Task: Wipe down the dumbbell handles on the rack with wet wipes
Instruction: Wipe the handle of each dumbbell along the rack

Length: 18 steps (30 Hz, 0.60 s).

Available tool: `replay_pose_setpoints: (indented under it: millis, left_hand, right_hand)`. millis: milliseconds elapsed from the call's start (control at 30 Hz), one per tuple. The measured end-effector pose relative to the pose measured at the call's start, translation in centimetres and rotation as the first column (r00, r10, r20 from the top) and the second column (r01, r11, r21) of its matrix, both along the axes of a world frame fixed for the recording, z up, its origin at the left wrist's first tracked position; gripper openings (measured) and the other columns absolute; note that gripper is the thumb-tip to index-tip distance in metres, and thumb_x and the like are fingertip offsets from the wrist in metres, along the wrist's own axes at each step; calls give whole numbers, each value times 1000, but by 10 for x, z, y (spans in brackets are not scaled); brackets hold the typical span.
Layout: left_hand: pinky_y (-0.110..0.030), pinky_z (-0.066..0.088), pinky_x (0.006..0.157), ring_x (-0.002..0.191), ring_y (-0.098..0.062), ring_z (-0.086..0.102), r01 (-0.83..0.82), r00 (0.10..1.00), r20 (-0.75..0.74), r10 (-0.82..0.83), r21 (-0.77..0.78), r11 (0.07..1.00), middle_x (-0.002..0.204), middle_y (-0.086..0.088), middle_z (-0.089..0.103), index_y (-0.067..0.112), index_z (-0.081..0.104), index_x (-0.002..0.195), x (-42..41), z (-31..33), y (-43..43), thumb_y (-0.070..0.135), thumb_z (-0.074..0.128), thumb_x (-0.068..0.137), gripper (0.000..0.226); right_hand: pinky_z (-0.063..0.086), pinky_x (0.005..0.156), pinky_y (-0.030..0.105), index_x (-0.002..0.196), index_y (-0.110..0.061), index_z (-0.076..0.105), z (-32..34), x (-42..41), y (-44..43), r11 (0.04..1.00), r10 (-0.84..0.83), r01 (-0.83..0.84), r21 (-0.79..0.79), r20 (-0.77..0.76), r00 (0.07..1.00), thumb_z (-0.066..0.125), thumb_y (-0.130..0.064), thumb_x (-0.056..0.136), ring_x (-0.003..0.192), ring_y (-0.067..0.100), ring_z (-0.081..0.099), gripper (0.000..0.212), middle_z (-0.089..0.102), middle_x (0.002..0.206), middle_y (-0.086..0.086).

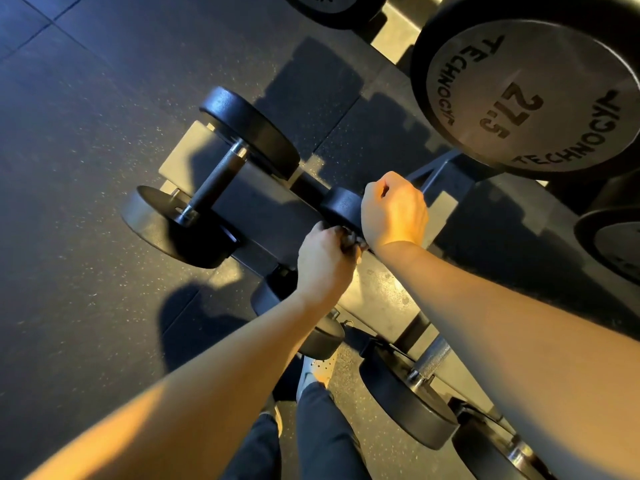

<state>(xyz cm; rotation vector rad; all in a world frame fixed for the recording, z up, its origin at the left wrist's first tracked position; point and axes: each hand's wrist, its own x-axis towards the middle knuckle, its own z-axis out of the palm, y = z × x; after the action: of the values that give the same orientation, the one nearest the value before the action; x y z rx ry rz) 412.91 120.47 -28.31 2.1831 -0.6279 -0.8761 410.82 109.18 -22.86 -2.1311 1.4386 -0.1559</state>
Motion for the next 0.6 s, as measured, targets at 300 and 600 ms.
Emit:
replay_pose_setpoints:
  millis: [300, 600]
  left_hand:
    - [-25, 52, 72, 86, -14, 68, -268, 634, -725, 269, 120, 956, 101, -6, 70, 13, 65, 114, 32, -1, -2, 25, 54, 105, 18]
    - [-47, 56, 98, 104, -35, 74, -125, 223, -951, 215, 190, 974, 111, -21, 74, 2, 63, 120, 50, -19, -20, 53, 39, 105, 58]
  right_hand:
    - [41, 59, 33, 73, -19, 54, 0, -1, 1, 1000, 11, -11, -22, 2, 1000, 47, -26, 94, 63, 14, 51, 23, 54, 66, -3]
    - [55, 70, 39, 86, -17, 64, -4, -1, -1, 998, 13, -13, -68, -4, 1000, 51, -29, 98, 73, 15, 61, 22, 61, 73, -4]
